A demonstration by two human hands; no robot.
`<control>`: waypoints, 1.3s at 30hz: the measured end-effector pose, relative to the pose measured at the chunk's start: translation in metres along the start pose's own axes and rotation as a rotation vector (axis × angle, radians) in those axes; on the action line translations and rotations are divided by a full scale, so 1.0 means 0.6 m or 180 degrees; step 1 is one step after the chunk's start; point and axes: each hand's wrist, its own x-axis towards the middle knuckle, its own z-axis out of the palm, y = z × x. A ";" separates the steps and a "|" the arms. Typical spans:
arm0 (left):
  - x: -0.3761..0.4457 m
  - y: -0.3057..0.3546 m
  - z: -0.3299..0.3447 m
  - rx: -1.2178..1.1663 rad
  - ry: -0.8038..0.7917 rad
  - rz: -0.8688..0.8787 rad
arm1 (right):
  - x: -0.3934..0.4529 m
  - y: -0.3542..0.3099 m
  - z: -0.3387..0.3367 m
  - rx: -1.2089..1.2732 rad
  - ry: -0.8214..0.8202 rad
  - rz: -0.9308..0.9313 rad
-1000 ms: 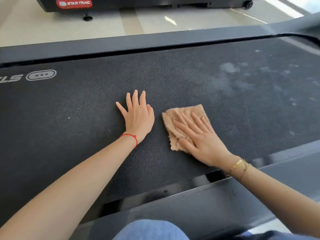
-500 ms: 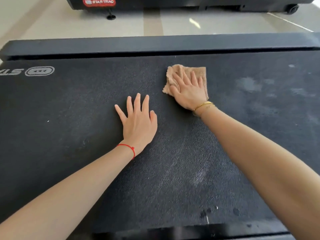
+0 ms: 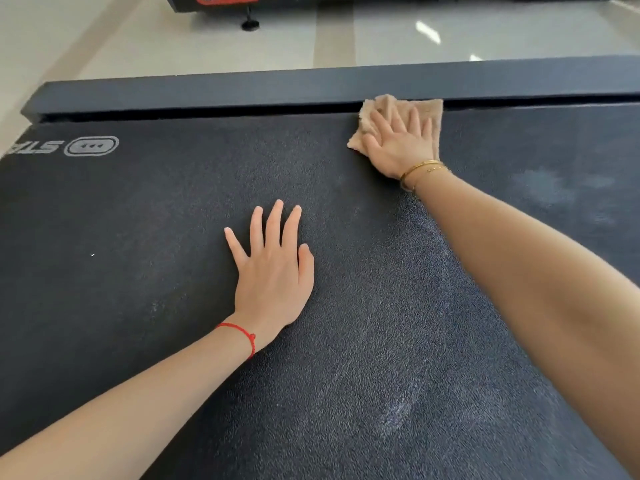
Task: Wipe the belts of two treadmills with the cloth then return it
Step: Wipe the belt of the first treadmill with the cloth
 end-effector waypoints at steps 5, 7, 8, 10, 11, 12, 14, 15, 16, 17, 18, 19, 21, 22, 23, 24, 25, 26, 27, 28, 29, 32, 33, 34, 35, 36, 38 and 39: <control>-0.001 -0.001 -0.001 -0.0040 0.0009 -0.0026 | -0.121 -0.033 0.015 -0.0080 -0.0059 -0.0940; -0.001 -0.001 -0.002 -0.0094 0.0028 -0.0023 | -0.212 -0.030 0.019 -0.0008 -0.0104 -0.1259; -0.001 -0.001 -0.003 -0.0131 0.0032 -0.0026 | -0.259 -0.025 0.020 -0.0006 -0.0123 -0.1381; -0.001 -0.001 -0.004 -0.0210 0.0053 -0.0033 | -0.345 -0.005 0.021 -0.0042 -0.0160 -0.1509; -0.001 -0.001 -0.004 -0.0241 0.0062 -0.0033 | -0.376 0.009 0.021 -0.0058 -0.0182 -0.1513; -0.001 -0.001 -0.004 -0.0257 0.0067 -0.0035 | -0.395 0.025 0.020 -0.0082 -0.0200 -0.1504; -0.002 0.000 -0.006 -0.0269 0.0073 -0.0043 | -0.400 0.049 0.015 -0.0081 -0.0205 -0.1372; -0.002 0.002 -0.007 -0.0272 0.0070 -0.0053 | -0.391 0.056 0.011 -0.0071 -0.0197 -0.1219; -0.003 0.004 -0.009 -0.0270 0.0059 -0.0065 | -0.380 0.058 0.007 -0.0089 -0.0172 -0.1040; -0.005 0.007 -0.011 -0.0263 0.0042 -0.0084 | -0.373 0.057 0.004 -0.0122 -0.0157 -0.0880; -0.007 0.009 -0.013 -0.0256 0.0017 -0.0107 | -0.372 0.051 0.003 -0.0138 -0.0166 -0.0784; -0.010 0.010 -0.016 -0.0250 -0.0019 -0.0120 | -0.380 0.042 0.003 -0.0121 -0.0191 -0.0785; -0.021 0.012 -0.024 -0.0225 -0.0119 -0.0110 | -0.427 0.021 0.012 -0.0131 -0.0278 -0.1108; -0.028 0.012 -0.028 -0.0208 -0.0183 -0.0082 | -0.462 0.010 0.019 -0.0153 -0.0332 -0.1382; -0.038 0.013 -0.032 -0.0208 -0.0257 -0.0040 | -0.501 0.000 0.026 -0.0158 -0.0386 -0.1650; -0.049 0.013 -0.035 -0.0231 -0.0327 0.0009 | -0.538 -0.006 0.031 -0.0145 -0.0458 -0.1871; -0.061 0.012 -0.039 -0.0265 -0.0367 0.0058 | -0.568 -0.009 0.035 -0.0151 -0.0516 -0.2020; -0.072 0.012 -0.041 -0.0294 -0.0373 0.0104 | -0.589 -0.009 0.038 -0.0166 -0.0549 -0.2087; -0.082 0.011 -0.042 -0.0312 -0.0369 0.0146 | -0.600 -0.007 0.041 -0.0172 -0.0538 -0.2098; -0.092 0.011 -0.042 -0.0316 -0.0365 0.0181 | -0.603 -0.002 0.042 -0.0167 -0.0496 -0.2081; -0.101 0.012 -0.041 -0.0300 -0.0351 0.0200 | -0.601 0.004 0.041 -0.0165 -0.0430 -0.2015; -0.113 0.021 -0.034 -0.0278 -0.0290 0.0167 | -0.563 0.025 0.031 -0.0210 -0.0176 -0.1472; -0.113 0.025 -0.032 -0.0302 -0.0296 0.0127 | -0.542 0.037 0.027 -0.0233 -0.0093 -0.1202; -0.110 0.028 -0.029 -0.0329 -0.0296 0.0098 | -0.521 0.047 0.021 -0.0245 -0.0056 -0.0893; -0.107 0.032 -0.026 -0.0355 -0.0284 0.0084 | -0.503 0.053 0.016 -0.0235 -0.0047 -0.0602; -0.103 0.035 -0.024 -0.0377 -0.0269 0.0082 | -0.490 0.055 0.012 -0.0200 -0.0046 -0.0385; -0.096 0.037 -0.020 -0.0399 -0.0224 0.0082 | -0.488 0.042 0.013 -0.0155 -0.0047 -0.0253; -0.095 0.037 -0.018 -0.0397 -0.0183 0.0079 | -0.499 0.031 0.016 -0.0155 -0.0069 -0.0331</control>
